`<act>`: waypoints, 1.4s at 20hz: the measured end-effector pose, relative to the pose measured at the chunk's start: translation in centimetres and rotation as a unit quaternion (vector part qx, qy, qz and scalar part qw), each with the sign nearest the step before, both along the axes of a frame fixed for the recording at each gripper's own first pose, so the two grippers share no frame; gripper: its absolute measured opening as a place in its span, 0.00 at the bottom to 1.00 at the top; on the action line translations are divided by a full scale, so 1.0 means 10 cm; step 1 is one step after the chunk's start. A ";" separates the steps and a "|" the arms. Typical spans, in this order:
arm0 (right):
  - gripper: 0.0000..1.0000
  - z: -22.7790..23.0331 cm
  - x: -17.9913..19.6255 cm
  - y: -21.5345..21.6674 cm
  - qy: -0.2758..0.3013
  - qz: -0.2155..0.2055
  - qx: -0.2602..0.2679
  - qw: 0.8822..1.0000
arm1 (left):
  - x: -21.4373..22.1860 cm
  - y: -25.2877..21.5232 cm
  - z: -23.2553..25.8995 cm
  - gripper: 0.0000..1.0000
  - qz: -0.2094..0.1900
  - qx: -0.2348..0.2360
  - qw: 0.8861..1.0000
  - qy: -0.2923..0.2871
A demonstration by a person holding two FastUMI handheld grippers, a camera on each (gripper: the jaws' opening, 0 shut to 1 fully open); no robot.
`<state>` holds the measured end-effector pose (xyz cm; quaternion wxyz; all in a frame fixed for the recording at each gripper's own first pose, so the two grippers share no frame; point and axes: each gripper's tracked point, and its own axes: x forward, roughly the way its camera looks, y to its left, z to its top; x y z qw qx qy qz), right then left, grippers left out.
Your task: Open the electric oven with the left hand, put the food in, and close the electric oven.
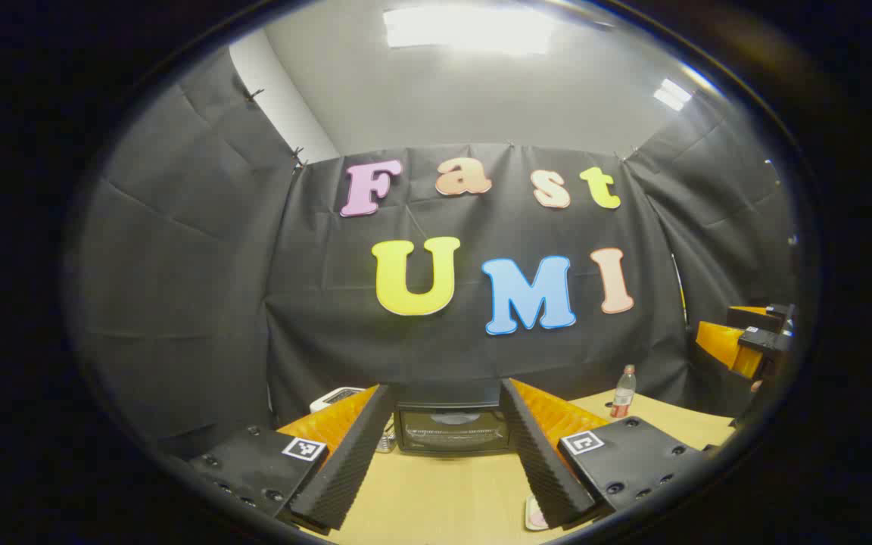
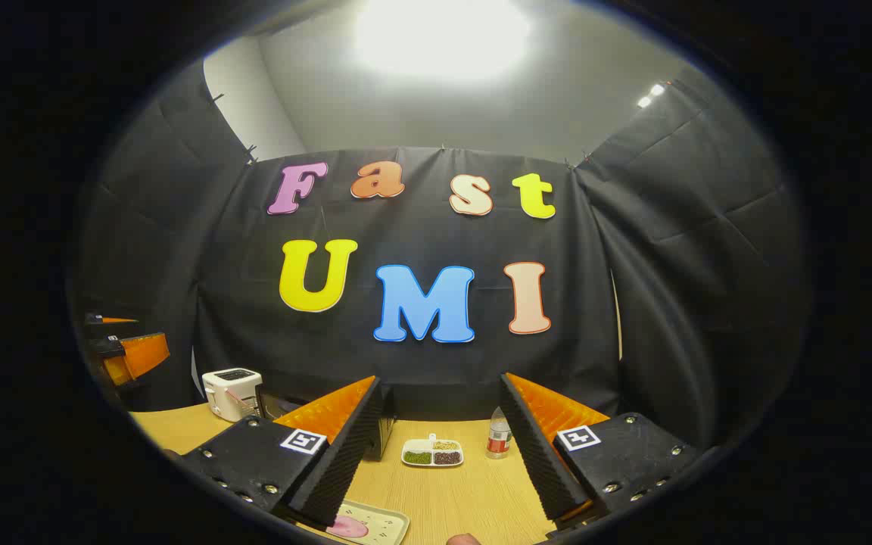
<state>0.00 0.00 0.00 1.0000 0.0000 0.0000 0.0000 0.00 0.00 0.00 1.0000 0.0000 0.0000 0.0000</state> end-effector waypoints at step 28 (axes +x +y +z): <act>0.95 -0.18 0.08 -0.36 0.008 0.042 0.036 0.998 | 0.29 -0.49 -0.03 0.97 0.019 -0.001 1.000 0.008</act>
